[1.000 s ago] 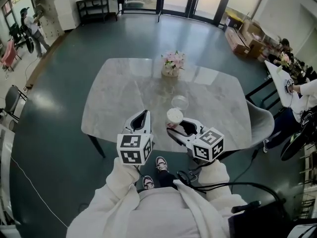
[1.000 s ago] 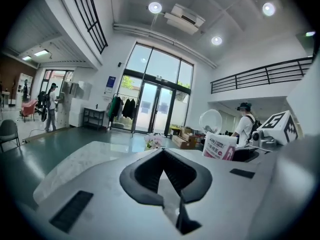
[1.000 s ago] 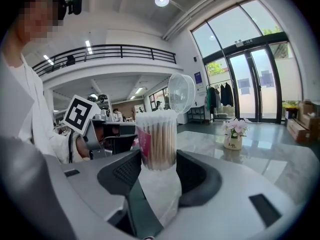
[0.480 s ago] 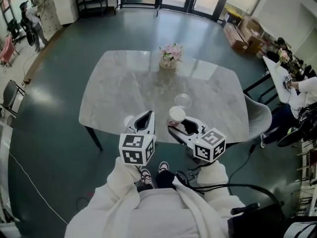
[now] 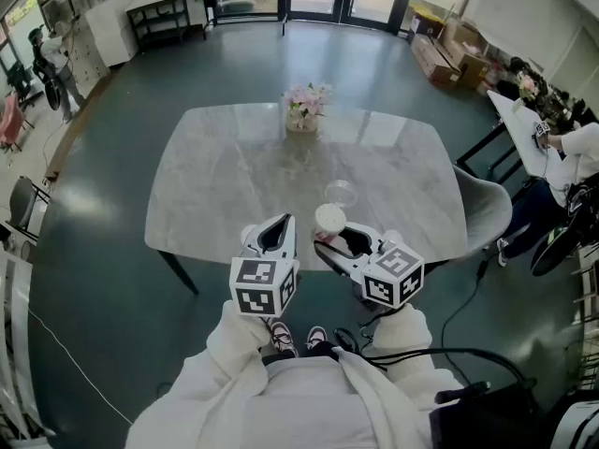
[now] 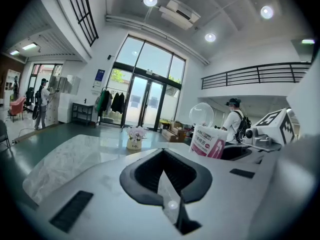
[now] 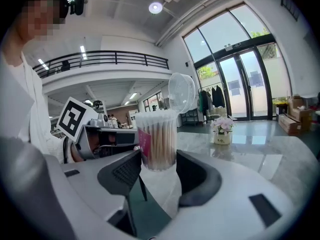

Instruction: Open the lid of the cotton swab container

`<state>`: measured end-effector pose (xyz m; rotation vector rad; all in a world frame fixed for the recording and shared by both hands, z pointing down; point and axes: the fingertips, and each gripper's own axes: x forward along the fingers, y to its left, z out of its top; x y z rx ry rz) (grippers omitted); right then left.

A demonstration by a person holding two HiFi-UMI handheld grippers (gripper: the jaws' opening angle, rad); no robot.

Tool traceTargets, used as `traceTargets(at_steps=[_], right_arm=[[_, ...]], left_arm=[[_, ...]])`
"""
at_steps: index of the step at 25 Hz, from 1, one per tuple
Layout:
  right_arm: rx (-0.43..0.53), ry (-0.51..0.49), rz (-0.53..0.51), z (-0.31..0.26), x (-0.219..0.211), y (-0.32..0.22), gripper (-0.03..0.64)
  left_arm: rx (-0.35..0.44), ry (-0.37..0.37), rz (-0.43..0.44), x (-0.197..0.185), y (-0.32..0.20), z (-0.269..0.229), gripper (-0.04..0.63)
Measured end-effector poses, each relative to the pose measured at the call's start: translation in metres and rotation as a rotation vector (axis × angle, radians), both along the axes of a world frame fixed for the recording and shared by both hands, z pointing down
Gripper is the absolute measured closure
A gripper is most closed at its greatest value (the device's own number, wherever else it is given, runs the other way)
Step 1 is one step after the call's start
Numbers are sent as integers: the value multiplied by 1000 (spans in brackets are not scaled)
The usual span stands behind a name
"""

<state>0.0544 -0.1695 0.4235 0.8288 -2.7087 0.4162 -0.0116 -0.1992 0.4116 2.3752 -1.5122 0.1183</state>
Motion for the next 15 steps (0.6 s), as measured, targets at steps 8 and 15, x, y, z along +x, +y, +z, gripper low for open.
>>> traceTargets(at_steps=[8, 15], right_arm=[[-4, -18, 25, -2, 39, -6, 343], [0, -2, 27, 1, 56, -8, 342]], left_arm=[[-19, -23, 12, 43, -2, -3, 588], [-22, -49, -5, 56, -7, 1, 588]])
